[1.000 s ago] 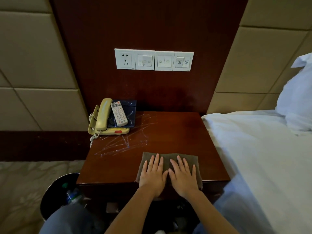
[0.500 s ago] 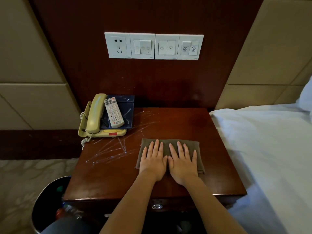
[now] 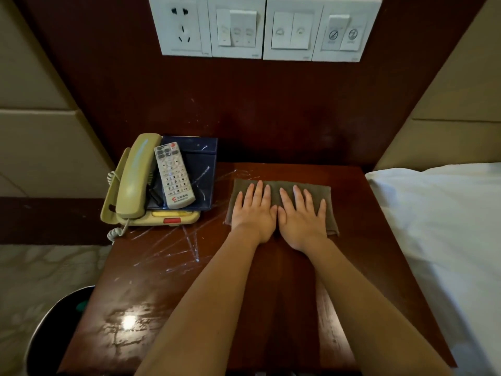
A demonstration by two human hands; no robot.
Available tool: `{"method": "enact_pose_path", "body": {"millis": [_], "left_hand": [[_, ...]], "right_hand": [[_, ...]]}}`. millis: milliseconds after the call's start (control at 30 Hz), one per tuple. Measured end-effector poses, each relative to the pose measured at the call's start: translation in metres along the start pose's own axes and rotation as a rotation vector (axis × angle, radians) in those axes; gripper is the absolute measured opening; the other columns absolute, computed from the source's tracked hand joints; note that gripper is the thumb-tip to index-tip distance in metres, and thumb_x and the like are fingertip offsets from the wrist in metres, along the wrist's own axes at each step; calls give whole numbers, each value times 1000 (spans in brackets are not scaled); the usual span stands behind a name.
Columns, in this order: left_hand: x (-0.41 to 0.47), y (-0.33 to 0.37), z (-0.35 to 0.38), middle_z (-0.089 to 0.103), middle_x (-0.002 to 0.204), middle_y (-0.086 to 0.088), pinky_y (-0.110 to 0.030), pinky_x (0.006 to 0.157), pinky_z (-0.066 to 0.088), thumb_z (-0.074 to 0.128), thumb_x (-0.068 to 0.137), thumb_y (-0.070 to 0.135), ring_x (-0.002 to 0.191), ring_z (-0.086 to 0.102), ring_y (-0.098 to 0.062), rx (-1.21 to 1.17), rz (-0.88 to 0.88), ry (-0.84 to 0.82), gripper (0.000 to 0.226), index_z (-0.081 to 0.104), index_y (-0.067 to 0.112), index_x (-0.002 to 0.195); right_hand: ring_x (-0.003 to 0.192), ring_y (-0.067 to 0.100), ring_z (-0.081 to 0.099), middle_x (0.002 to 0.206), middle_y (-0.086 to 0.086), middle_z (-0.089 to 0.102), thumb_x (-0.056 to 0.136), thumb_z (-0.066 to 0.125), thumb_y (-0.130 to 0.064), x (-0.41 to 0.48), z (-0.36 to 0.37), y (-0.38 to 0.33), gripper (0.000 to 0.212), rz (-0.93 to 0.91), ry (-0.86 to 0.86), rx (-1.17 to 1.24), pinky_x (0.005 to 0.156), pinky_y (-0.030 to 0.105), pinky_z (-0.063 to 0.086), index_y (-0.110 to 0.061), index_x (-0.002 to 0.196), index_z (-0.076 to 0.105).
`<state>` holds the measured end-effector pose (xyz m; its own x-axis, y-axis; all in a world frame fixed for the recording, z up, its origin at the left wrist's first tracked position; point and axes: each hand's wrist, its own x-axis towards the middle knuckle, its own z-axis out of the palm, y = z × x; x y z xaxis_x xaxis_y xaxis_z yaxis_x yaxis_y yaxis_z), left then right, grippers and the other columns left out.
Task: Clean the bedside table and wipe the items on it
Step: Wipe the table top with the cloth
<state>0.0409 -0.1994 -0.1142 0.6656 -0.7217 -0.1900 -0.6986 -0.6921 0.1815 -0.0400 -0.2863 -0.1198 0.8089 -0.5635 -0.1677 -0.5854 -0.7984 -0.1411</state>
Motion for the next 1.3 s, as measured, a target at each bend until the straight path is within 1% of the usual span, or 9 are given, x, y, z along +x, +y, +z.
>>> {"method": "enact_pose_path", "body": {"millis": [333, 667, 967, 1300], "left_hand": [[62, -11, -15, -14, 160, -1, -39, 118, -7, 10, 103, 38, 147, -13, -18, -21, 3, 15, 55, -6, 18, 152], [80, -14, -20, -11, 160, -2, -39, 118, -7, 11, 103, 37, 147, -12, -18, -18, 12, 14, 55, -4, 17, 152], [52, -17, -17, -15, 159, -2, -39, 119, -7, 10, 103, 38, 147, -13, -18, -15, 11, -8, 56, -6, 18, 152], [-36, -24, 1, -14, 160, -2, -39, 118, -7, 10, 103, 39, 147, -13, -19, -11, 7, 9, 56, -6, 17, 152]], "right_hand": [[147, 21, -10, 161, -1, -10, 101, 11, -44, 66, -12, -3, 53, 9, 10, -1, 115, 54, -11, -33, 152, 1], [147, 20, -11, 161, -1, -11, 102, 9, -43, 81, -17, -5, 52, 34, -6, 7, 116, 54, -11, -33, 152, 0], [147, 21, -14, 160, 1, -15, 101, 9, -44, 56, -13, -13, 54, 52, -40, 5, 115, 53, -12, -32, 152, -4], [147, 21, -11, 161, 1, -11, 102, 11, -43, -29, 5, -31, 54, 9, -21, 19, 116, 53, -10, -31, 153, -3]]}}
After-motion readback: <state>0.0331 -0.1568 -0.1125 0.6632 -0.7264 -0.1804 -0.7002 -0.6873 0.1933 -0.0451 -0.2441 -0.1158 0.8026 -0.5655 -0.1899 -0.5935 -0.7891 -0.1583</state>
